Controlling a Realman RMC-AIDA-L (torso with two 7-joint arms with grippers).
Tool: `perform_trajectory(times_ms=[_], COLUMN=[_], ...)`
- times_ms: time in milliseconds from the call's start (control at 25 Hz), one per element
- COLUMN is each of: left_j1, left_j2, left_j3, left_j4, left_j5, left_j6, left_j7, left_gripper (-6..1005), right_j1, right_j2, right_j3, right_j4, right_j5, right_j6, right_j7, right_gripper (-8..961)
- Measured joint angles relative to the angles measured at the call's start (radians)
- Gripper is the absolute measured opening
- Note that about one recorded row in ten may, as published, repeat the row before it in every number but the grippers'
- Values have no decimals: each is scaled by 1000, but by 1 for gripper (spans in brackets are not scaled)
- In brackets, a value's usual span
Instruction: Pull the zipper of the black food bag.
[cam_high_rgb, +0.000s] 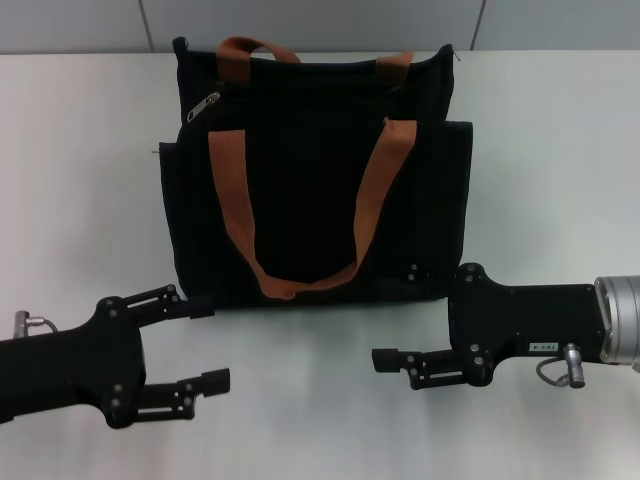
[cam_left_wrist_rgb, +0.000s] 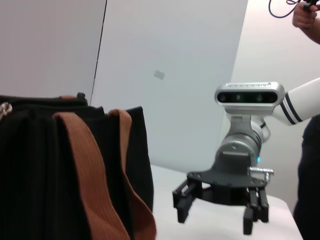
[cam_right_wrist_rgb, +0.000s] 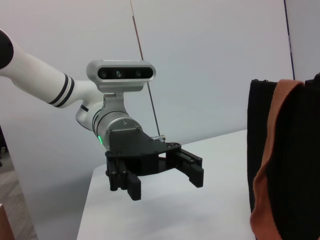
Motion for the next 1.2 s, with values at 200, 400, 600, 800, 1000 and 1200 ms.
perform_trajectory(times_ms=[200, 400, 600, 800, 1000, 1200], left_j1=[-1, -2, -28, -83, -122, -152], left_j2=[3, 0, 18, 28, 12, -3], left_j3=[-152, -456, -558, -498, -366, -282], left_j4=[1, 2, 20, 40, 66, 79], left_j5=[-7, -7, -2, 40, 70, 71], left_j6=[31, 61, -39, -208, -253, -323], left_j7=[6, 46, 55, 86, 94, 96], left_gripper=[808, 804, 800, 796, 792, 788], right_j1=[0, 0, -3, -6, -5, -5], right_j2=[0, 0, 0, 0, 0, -1], right_j3=[3, 3, 2, 2, 5, 13], right_j4=[0, 0, 0, -1, 0, 0], right_j5=[0, 0, 0, 0, 0, 0], right_j6=[7, 6, 2, 2, 0, 0], right_j7=[0, -1, -2, -3, -3, -3], right_gripper=[789, 788, 788, 787, 786, 786])
